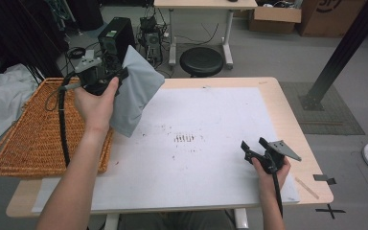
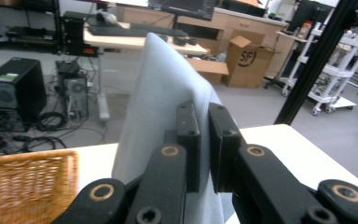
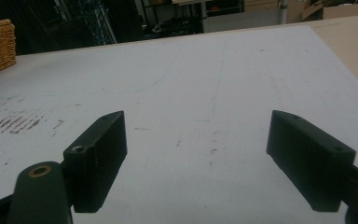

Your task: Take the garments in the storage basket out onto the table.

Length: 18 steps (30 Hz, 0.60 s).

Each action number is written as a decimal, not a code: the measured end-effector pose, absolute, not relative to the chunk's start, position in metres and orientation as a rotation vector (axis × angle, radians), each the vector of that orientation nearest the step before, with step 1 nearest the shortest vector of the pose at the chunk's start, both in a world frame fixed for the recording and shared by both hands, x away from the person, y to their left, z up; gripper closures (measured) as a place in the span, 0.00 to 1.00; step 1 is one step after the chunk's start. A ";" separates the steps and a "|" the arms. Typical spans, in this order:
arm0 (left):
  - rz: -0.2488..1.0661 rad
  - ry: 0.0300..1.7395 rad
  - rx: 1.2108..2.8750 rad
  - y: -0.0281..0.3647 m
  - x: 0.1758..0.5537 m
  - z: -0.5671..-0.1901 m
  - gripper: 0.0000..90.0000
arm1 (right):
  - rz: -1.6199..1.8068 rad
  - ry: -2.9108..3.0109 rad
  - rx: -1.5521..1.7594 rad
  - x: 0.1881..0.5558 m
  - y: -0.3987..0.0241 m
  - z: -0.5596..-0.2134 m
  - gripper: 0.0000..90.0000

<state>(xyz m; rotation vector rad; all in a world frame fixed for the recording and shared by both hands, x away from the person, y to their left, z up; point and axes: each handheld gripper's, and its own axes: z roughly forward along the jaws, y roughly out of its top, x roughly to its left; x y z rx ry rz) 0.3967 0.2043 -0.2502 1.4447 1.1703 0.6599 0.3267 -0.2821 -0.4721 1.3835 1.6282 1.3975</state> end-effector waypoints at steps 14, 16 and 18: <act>0.565 1.123 1.478 0.139 0.399 -0.256 0.94 | 1.414 1.623 1.383 0.326 -0.283 -0.472 0.23; 0.547 1.114 1.481 0.129 0.399 -0.258 0.94 | 1.416 1.624 1.383 0.326 -0.283 -0.472 0.23; 0.521 1.100 1.484 0.113 0.398 -0.261 0.94 | 1.417 1.623 1.382 0.326 -0.283 -0.472 0.23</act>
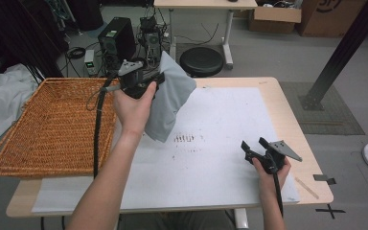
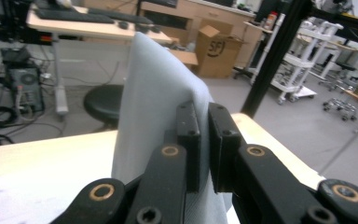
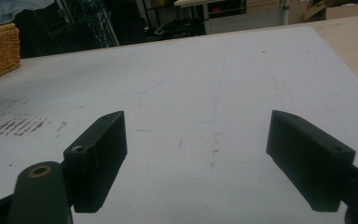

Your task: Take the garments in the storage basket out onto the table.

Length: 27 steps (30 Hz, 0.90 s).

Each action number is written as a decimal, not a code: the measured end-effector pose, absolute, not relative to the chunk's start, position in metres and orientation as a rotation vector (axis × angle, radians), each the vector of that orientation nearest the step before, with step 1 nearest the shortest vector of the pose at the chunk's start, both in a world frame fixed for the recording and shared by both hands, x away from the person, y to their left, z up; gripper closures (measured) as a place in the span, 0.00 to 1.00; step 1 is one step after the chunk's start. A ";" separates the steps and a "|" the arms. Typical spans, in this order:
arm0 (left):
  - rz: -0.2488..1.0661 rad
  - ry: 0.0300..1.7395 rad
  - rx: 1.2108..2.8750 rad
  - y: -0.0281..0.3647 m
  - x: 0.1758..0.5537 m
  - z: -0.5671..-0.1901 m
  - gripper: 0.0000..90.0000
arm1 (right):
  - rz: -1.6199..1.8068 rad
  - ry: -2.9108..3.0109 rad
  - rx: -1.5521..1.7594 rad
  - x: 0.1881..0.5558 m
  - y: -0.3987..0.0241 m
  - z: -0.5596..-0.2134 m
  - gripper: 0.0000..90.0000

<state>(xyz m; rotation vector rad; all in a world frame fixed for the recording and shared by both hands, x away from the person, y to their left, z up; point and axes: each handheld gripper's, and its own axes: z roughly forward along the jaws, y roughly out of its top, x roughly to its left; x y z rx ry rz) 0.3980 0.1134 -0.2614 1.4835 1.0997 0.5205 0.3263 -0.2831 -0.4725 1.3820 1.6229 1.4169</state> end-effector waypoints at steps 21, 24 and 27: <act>0.349 1.092 1.432 0.069 0.397 -0.301 0.94 | 1.427 1.620 1.376 0.326 -0.283 -0.473 0.23; 0.369 1.157 1.424 0.084 0.403 -0.326 0.94 | 1.427 1.621 1.374 0.326 -0.283 -0.473 0.23; 0.390 1.191 1.411 0.094 0.406 -0.336 0.94 | 1.427 1.621 1.373 0.326 -0.283 -0.473 0.23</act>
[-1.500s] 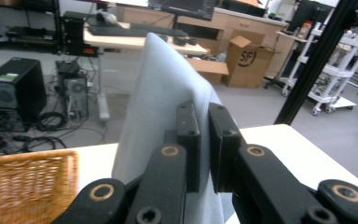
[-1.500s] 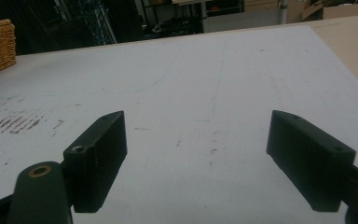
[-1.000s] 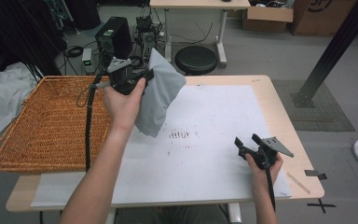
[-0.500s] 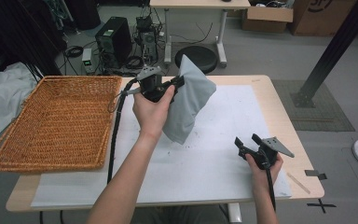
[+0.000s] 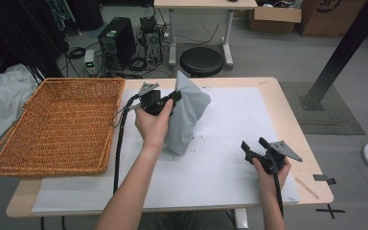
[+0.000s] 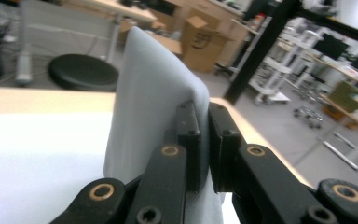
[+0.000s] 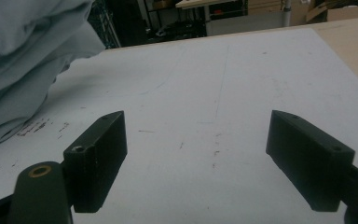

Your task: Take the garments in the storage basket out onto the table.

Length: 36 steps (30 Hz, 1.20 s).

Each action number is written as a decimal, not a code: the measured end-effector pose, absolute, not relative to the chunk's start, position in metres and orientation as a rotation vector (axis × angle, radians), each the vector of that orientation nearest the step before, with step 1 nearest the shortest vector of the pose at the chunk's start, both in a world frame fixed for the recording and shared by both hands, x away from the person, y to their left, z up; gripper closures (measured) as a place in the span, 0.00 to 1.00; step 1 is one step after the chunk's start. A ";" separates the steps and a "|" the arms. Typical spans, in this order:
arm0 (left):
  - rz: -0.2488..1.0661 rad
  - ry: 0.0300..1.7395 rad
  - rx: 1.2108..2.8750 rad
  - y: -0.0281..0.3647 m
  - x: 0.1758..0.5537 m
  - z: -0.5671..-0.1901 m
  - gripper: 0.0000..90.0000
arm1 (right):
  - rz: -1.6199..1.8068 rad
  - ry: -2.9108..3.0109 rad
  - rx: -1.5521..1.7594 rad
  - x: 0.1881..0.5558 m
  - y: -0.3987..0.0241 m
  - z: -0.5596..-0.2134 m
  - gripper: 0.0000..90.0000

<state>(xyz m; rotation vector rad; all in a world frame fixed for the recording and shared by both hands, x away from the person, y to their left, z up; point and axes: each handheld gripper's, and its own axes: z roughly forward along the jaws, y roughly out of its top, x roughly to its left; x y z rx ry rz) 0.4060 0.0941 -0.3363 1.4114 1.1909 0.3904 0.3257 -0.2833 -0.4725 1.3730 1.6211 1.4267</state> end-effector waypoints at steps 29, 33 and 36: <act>0.783 1.399 1.475 0.164 0.411 -0.394 0.62 | 1.410 1.633 1.378 0.327 -0.283 -0.472 0.23; 0.809 1.287 1.463 0.160 0.399 -0.391 0.50 | 1.408 1.636 1.378 0.327 -0.282 -0.472 0.23; 0.832 1.225 1.469 0.159 0.393 -0.393 0.45 | 1.407 1.636 1.380 0.327 -0.282 -0.472 0.23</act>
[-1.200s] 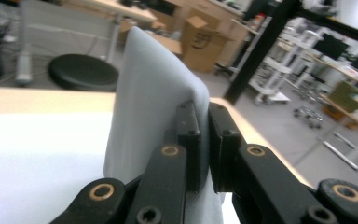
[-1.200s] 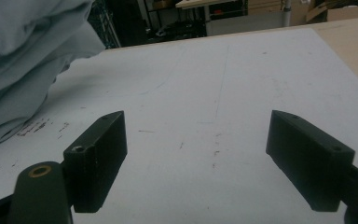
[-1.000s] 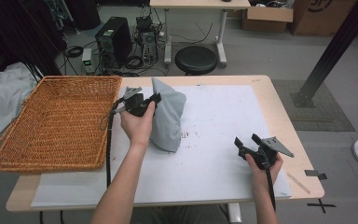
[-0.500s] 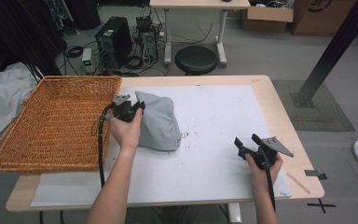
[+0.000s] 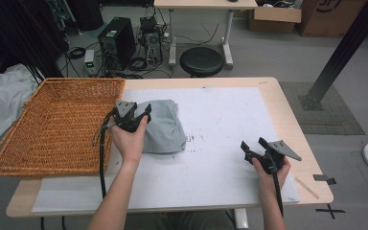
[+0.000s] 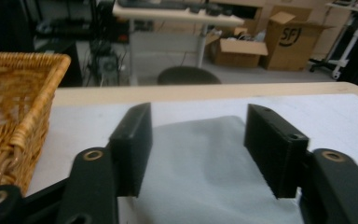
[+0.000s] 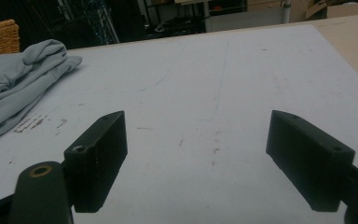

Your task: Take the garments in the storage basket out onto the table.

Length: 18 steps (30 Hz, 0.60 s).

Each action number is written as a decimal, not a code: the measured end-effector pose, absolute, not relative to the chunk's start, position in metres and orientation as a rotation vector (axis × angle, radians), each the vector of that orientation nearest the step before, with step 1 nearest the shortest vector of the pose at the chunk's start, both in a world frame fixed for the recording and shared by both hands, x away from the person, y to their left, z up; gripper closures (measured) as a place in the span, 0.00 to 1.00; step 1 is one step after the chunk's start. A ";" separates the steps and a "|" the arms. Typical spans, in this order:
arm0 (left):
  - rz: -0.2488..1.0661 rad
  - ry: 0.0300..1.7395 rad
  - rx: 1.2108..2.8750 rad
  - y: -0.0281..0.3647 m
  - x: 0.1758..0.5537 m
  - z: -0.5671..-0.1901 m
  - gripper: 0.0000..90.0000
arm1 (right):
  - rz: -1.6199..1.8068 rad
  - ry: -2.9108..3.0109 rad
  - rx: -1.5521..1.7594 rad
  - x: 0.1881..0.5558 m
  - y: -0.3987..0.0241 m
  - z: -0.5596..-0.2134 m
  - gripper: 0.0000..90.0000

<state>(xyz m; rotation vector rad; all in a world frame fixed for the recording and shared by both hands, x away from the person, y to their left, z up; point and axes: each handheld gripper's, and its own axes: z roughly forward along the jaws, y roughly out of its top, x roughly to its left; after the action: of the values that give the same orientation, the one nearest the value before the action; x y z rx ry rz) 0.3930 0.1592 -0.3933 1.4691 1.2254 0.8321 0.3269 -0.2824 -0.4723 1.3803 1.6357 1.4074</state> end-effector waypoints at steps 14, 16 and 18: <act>0.885 1.084 1.403 0.172 0.343 -0.431 0.22 | 1.388 1.634 1.388 0.327 -0.282 -0.472 0.23; 0.882 1.084 1.402 0.175 0.338 -0.439 0.20 | 1.383 1.638 1.389 0.327 -0.281 -0.472 0.23; 0.920 1.044 1.432 0.176 0.329 -0.445 0.19 | 1.382 1.642 1.391 0.328 -0.281 -0.472 0.23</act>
<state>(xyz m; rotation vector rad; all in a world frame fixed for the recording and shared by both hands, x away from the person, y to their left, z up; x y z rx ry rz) 0.3287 0.1758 -0.4449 1.4315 1.0438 0.9199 0.3278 -0.2812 -0.4721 1.3909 1.6425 1.3819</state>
